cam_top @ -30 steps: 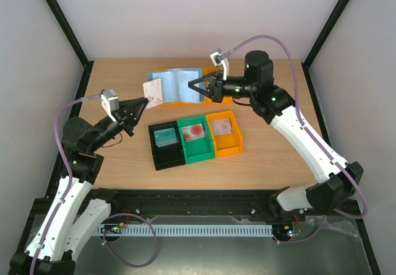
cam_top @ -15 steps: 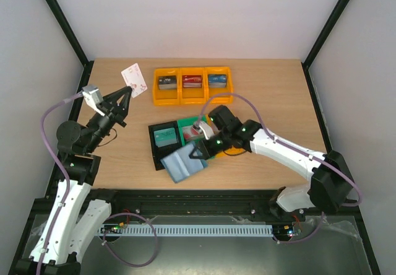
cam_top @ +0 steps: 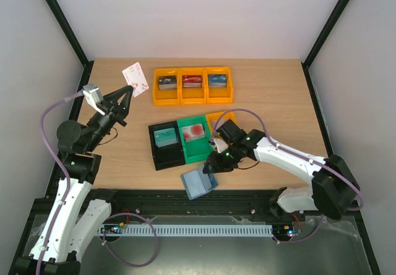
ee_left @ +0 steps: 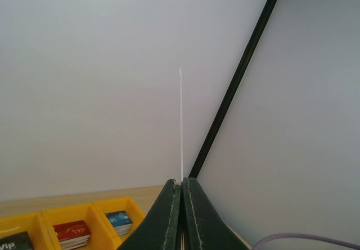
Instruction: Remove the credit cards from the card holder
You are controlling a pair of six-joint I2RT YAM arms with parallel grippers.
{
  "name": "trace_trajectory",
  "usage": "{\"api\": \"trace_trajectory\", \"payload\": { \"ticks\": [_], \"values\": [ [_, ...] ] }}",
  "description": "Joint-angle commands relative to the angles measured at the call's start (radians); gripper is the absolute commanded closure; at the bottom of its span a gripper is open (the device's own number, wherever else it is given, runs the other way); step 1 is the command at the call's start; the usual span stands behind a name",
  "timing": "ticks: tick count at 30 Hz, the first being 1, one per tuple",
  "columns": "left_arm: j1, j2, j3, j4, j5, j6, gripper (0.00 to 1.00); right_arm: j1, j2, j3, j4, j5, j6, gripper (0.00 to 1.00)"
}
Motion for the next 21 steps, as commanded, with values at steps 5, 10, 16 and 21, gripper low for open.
{"api": "trace_trajectory", "payload": {
  "ticks": [5, 10, 16, 21],
  "values": [
    [0.003, -0.016, 0.004, 0.052, 0.051, 0.006, 0.97, -0.015, 0.110, 0.276, -0.485, 0.421, -0.124, 0.29],
    [0.003, -0.013, 0.006, 0.119, 0.141, -0.001, 0.97, -0.017, 0.156, 0.588, -0.600, 0.604, -0.142, 0.17],
    [0.002, 0.003, 0.011, 0.231, 0.227, -0.056, 0.97, 0.015, 0.076, 0.766, -0.178, 0.198, -0.235, 0.09],
    [0.001, 0.005, 0.024, 0.286, 0.277, -0.091, 0.97, 0.026, -0.042, 0.450, 0.914, -0.086, 0.098, 0.03]
  ]
}}
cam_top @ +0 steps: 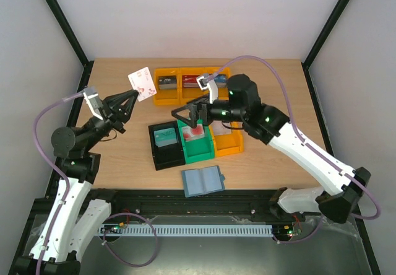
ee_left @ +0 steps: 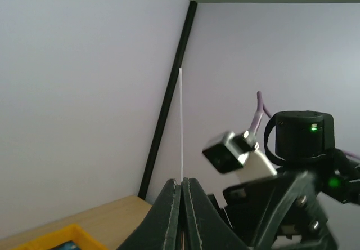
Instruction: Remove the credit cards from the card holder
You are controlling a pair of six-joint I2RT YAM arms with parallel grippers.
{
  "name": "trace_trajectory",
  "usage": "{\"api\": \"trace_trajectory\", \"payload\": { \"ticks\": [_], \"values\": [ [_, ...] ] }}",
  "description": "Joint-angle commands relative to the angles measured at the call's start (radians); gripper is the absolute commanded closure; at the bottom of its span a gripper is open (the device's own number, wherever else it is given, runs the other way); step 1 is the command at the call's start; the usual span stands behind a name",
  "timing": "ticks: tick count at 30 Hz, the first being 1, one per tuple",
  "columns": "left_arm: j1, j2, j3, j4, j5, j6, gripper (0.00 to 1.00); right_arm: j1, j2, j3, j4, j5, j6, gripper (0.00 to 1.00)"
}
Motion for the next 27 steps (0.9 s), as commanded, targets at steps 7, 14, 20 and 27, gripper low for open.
{"api": "trace_trajectory", "payload": {
  "ticks": [7, 14, 20, 27],
  "values": [
    [-0.013, 0.011, 0.037, 0.096, 0.121, -0.021, 0.97, 0.026, 0.117, -0.192, 1.408, -0.321, 0.527, 0.18],
    [-0.025, 0.030, 0.025, 0.099, 0.110, -0.033, 0.97, 0.057, 0.160, -0.183, 1.431, -0.349, 0.521, 0.63],
    [-0.032, 0.027, -0.001, 0.041, 0.117, -0.010, 0.97, 0.056, 0.128, -0.163, 1.291, -0.362, 0.399, 0.98],
    [-0.005, -0.024, 0.055, -0.398, 0.087, 0.433, 0.26, 0.049, 0.065, 0.198, -0.074, -0.011, -0.471, 0.98]
  ]
}}
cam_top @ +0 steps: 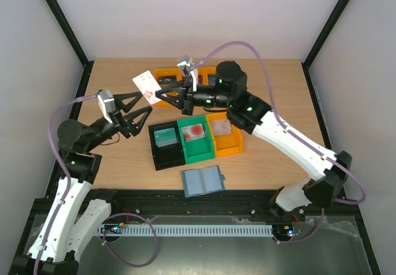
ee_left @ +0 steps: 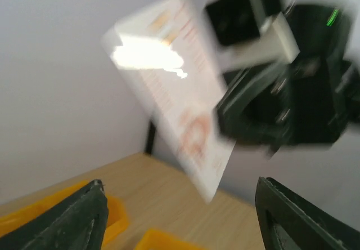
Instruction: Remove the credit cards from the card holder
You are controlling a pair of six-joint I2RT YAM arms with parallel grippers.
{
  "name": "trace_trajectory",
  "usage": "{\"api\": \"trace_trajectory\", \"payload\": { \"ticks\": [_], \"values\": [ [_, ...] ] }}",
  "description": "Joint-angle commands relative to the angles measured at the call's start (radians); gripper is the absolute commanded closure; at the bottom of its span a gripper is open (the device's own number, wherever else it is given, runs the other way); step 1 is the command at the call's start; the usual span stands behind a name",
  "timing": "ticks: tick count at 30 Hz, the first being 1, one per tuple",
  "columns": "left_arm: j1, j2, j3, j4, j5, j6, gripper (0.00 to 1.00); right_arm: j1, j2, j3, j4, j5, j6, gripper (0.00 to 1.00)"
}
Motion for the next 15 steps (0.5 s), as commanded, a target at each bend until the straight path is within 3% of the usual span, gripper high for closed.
{"api": "trace_trajectory", "payload": {
  "ticks": [1, 5, 9, 12, 15],
  "values": [
    [0.039, -0.035, 0.054, -0.350, 0.000, 0.394, 0.26, 0.004, -0.062, 0.234, -0.903, 0.282, -0.555, 0.98],
    [0.085, 0.015, 0.113, -0.650, 0.212, 0.723, 0.25, 0.036, -0.065, 0.275, -1.157, 0.331, -0.650, 0.98],
    [0.083, 0.132, 0.204, -0.848, 0.373, 0.925, 0.28, 0.130, -0.051, 0.303, -1.238, 0.454, -0.737, 0.98],
    [0.047, 0.183, 0.220, -0.886, 0.439, 0.959, 0.35, 0.181, -0.024, 0.341, -1.227, 0.483, -0.765, 0.98],
    [-0.045, 0.202, 0.228, -0.927, 0.410, 0.981, 0.40, 0.218, 0.021, 0.399, -1.234, 0.506, -0.789, 0.98]
  ]
}}
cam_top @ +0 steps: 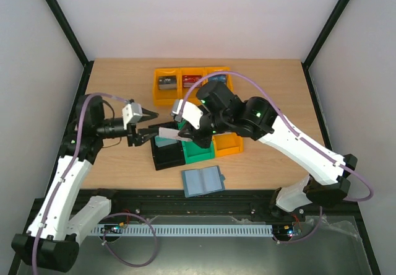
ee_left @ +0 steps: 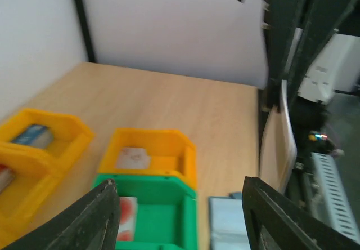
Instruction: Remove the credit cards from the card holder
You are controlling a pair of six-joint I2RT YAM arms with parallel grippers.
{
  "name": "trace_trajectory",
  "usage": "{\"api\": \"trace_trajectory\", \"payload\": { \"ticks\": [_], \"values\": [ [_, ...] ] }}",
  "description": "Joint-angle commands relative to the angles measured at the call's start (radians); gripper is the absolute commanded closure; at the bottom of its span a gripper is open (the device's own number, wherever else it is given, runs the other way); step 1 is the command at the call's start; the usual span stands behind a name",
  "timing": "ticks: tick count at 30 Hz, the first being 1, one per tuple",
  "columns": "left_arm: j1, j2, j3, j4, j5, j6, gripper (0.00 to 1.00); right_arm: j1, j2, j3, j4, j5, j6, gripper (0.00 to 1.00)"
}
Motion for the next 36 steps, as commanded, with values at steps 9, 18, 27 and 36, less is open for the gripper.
{"api": "trace_trajectory", "payload": {
  "ticks": [9, 18, 27, 36],
  "values": [
    [-0.136, 0.014, 0.050, -0.206, 0.062, 0.187, 0.53, 0.056, 0.053, 0.105, -0.068, 0.119, -0.115, 0.98],
    [-0.100, -0.002, 0.082, -0.395, -0.041, 0.478, 0.40, 0.055, -0.014, 0.040, -0.081, 0.250, -0.147, 0.99],
    [-0.177, -0.015, 0.038, -0.002, -0.073, 0.021, 0.48, 0.056, 0.032, 0.066, -0.060, 0.164, -0.156, 0.98],
    [-0.236, -0.034, 0.015, -0.026, -0.086, 0.119, 0.82, 0.055, 0.026, 0.062, -0.054, 0.112, -0.160, 0.98]
  ]
}}
